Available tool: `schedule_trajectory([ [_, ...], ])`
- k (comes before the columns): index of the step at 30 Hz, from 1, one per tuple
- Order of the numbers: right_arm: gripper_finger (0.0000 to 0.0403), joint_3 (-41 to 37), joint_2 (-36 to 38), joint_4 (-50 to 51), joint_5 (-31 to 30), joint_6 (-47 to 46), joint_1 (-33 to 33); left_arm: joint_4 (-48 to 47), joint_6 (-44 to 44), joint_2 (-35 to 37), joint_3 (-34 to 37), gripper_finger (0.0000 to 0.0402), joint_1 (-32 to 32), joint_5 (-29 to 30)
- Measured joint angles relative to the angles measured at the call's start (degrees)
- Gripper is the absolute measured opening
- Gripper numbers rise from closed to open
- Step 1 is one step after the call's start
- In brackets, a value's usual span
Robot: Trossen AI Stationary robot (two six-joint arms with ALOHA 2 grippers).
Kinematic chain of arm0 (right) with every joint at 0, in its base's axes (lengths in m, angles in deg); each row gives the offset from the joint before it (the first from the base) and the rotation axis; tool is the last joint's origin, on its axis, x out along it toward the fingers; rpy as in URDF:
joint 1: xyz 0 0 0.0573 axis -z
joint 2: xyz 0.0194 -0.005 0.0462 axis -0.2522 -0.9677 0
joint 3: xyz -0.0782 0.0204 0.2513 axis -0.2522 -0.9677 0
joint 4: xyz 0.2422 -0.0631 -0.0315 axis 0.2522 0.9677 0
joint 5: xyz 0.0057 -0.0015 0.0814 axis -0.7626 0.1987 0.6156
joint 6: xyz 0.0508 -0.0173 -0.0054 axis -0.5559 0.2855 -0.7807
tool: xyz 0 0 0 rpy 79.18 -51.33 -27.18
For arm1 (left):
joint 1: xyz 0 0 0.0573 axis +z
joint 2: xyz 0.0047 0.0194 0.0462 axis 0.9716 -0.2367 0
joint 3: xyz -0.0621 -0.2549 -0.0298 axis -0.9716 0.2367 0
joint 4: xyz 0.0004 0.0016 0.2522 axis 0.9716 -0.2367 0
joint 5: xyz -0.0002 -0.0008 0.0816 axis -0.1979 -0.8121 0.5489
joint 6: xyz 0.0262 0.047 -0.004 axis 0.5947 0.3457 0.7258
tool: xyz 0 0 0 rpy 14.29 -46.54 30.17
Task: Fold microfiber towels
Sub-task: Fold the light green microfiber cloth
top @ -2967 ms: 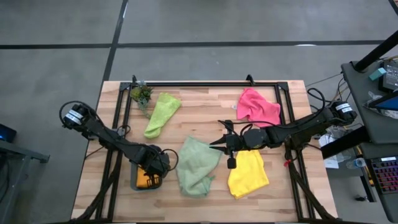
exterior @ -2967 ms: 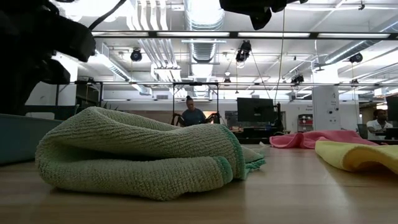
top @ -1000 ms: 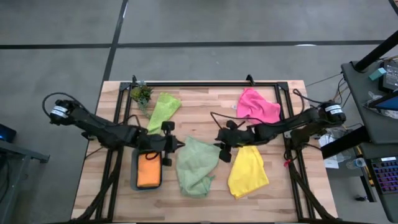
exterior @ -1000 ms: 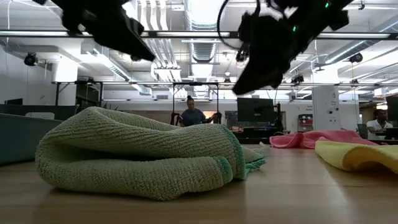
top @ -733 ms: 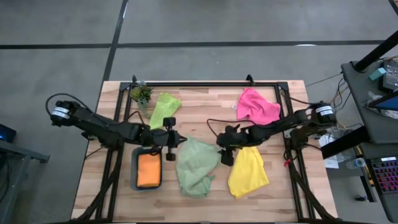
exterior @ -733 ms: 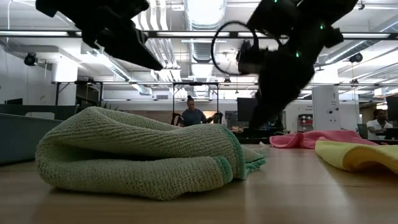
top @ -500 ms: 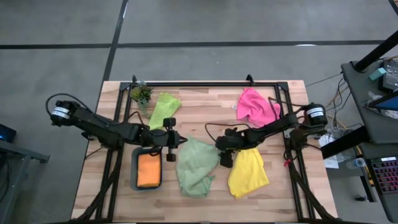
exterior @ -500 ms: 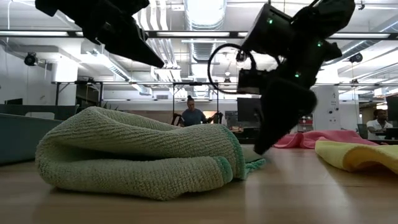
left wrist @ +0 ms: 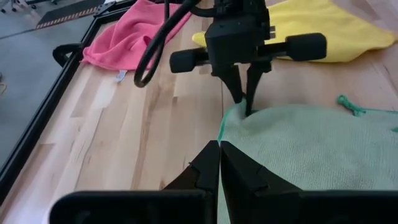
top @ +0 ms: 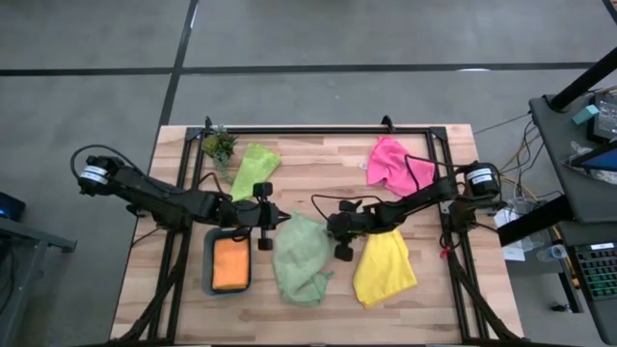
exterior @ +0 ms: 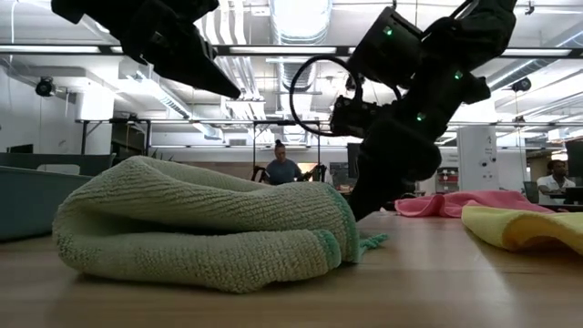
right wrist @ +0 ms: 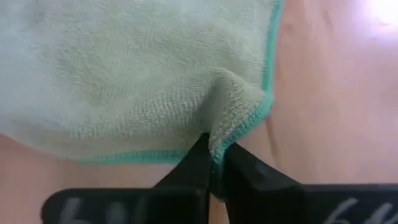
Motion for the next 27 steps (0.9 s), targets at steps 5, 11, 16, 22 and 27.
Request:
schedule_trajectory([
  [5, 0.0009, 0.71, 6.06, 1.82, -2.51, 4.08, 0.01, 0.94, -0.06, 0.10, 0.11, 0.0025, 0.02, -0.04],
  [11, 0.0009, 4.30, 13.98, 10.83, -7.42, 10.35, -0.76, 3.16, 0.27, 0.11, 0.09, 0.0115, 0.42, -1.25],
  [16, 0.0009, 9.55, 19.28, 15.39, -8.42, 16.74, -1.14, 6.24, 5.93, 0.11, 0.05, 0.0173, 1.21, -1.22],
  [22, 0.0009, 18.76, 22.53, 17.71, -11.17, 19.65, -1.11, 14.45, 11.95, 0.21, -0.69, 0.0191, 2.25, -0.73],
  [27, 0.0009, 28.03, 21.80, 22.87, -16.39, 17.88, -1.09, 18.06, 13.96, 1.47, -3.41, 0.0192, 2.25, -0.68],
])
